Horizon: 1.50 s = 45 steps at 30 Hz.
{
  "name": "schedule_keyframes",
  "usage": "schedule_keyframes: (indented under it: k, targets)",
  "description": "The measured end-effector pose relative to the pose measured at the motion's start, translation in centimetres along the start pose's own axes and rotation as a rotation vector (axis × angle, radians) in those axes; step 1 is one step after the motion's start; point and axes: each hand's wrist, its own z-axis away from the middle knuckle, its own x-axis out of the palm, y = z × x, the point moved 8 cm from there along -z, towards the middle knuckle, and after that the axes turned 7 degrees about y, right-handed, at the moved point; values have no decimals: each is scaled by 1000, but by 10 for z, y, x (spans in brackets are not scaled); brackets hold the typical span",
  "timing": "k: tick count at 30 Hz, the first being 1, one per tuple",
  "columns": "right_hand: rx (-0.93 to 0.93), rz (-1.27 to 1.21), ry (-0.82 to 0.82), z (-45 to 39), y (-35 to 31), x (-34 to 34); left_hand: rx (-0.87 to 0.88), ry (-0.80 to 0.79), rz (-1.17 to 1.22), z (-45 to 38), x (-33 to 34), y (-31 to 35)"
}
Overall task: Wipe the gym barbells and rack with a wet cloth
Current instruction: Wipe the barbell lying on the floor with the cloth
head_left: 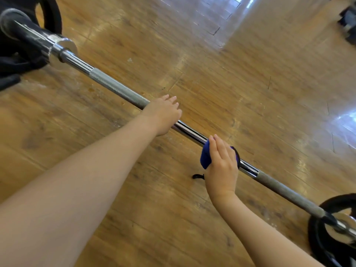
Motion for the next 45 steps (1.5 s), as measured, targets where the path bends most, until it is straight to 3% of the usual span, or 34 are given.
schedule_keyframes:
  k: [5, 7, 10, 12, 15, 19, 27, 31, 37, 41, 45]
  targets:
    - [34, -171, -29, -32, -21, -3, -8, 8, 19, -1, 0, -1]
    - [96, -195, 75, -55, -6, -18, -8, 23, 34, -1, 1, -1]
    - [-26, -84, 203, -63, -3, -26, 0, 61, 72, 0, 0, -2]
    - [-131, -47, 148, -48, -11, -12, -11, 90, 86, 0, -2, -3]
    - [-86, -70, 71, -33, -12, -2, -27, 100, 83, 0, -2, -3]
    - [-144, 103, -33, -24, -9, 4, -19, 112, 95, 0, -3, -2]
    - [-233, 63, 126, 7, 1, -14, -9, 132, 80, 5, -6, 0]
    - [-145, 83, 105, -8, -12, -4, -23, 151, 27, 7, -4, -2]
    - [-139, 68, 13, -28, -49, 17, 11, 382, 51, 10, -12, 1]
    - [-109, 106, 79, -4, -13, -2, -3, 210, 44, 5, -1, 1]
    - [-19, 93, 77, -4, -2, -5, 2, 186, -19, 5, 1, 0]
